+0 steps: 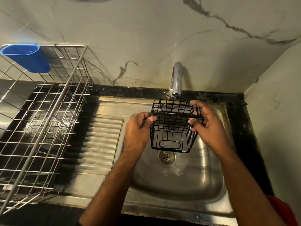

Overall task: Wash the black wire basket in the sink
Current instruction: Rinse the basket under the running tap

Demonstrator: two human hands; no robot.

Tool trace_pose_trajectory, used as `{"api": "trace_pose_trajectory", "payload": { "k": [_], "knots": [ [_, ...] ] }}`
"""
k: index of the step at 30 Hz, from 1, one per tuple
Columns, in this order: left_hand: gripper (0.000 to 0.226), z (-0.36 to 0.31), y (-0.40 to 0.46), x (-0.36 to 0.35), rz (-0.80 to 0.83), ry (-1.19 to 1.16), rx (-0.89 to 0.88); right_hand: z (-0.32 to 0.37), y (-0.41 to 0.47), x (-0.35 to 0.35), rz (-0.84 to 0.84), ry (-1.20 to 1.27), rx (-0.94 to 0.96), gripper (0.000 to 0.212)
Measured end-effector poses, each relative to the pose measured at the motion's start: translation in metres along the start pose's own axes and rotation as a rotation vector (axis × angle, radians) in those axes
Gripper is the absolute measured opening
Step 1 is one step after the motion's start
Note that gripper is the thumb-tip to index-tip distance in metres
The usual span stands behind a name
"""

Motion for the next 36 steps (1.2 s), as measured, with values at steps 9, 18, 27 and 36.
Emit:
{"api": "trace_pose_trajectory", "payload": {
  "k": [9,18,27,36],
  "knots": [
    [0.019,-0.002,-0.001,0.004,-0.014,-0.011,-0.026,0.003,0.002,-0.004,0.009,0.079,0.015,0.060],
    [0.023,-0.001,0.002,0.003,-0.018,-0.020,-0.003,0.001,0.006,-0.008,0.025,0.084,0.015,0.061],
    [0.021,0.001,0.007,0.010,-0.032,-0.054,-0.014,0.005,0.008,-0.011,0.039,0.079,0.034,0.062],
    [0.020,-0.004,0.009,0.011,-0.024,-0.079,-0.037,0.017,0.005,-0.005,0.032,0.028,0.044,0.059]
  ]
}}
Point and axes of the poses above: each hand's wrist, its own y-axis towards the middle knuckle, its own x-axis out of the back of the hand, z = x × y, the point moved 3 cm from there along y, towards the middle knuckle, and after that the axes turned 9 degrees about -y, right-handed, at the moved point
